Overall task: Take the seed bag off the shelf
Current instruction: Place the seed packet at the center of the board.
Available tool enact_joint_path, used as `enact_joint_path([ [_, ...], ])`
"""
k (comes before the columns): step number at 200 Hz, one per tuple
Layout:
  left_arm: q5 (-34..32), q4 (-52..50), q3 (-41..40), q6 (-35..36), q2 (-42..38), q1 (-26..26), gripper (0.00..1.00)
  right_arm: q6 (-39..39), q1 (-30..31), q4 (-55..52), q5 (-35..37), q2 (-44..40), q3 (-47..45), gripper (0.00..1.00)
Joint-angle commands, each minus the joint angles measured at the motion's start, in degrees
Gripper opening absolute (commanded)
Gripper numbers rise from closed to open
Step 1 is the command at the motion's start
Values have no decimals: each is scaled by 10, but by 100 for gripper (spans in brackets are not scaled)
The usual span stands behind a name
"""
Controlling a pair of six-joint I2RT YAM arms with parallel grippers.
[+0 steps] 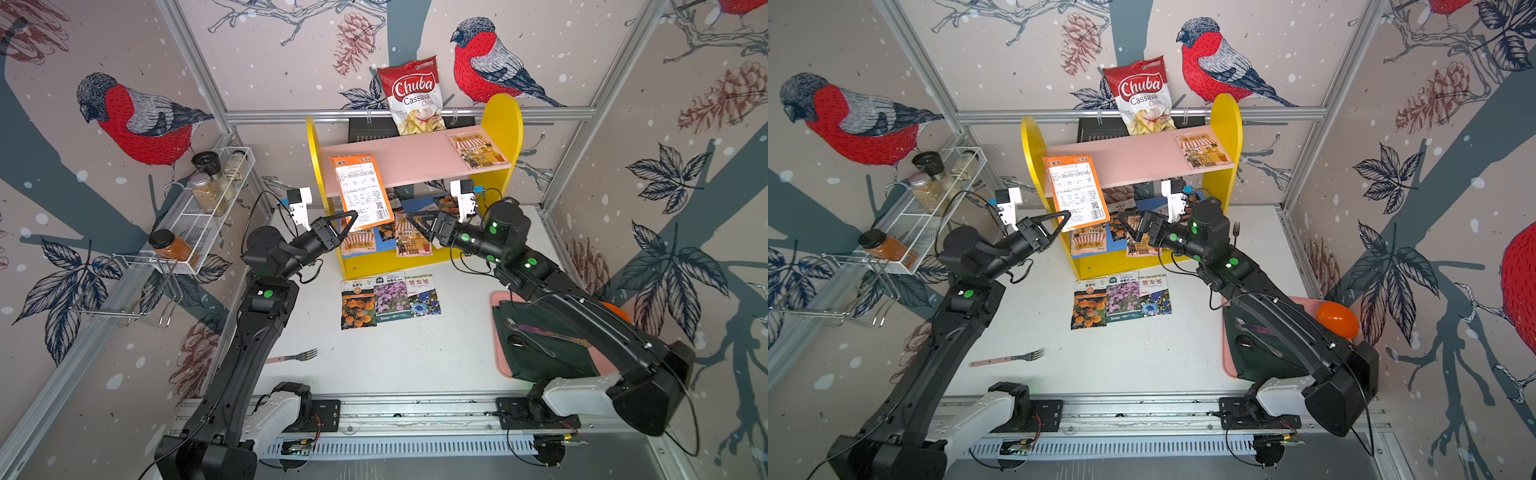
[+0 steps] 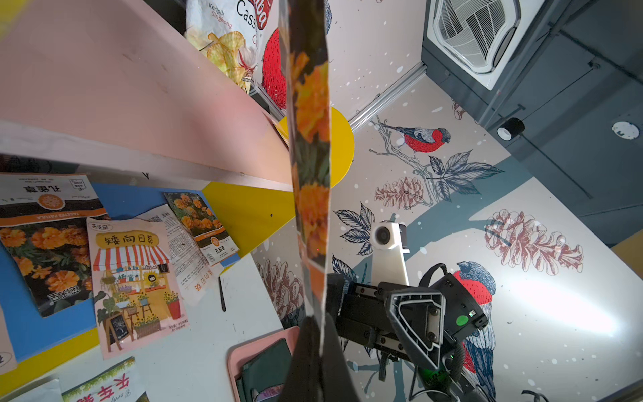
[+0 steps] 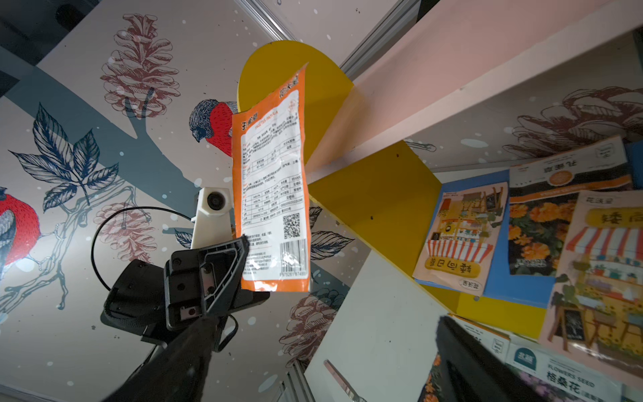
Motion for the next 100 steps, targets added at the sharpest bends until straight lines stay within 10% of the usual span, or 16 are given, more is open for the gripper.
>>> enact_joint_path([
  [1, 18, -20, -17, 19, -18, -19, 0, -67, 4, -49, 58, -51, -28, 100],
  [100, -157, 14, -167, 4, -109, -258, 0, -155, 7, -255, 187, -254, -69, 100],
])
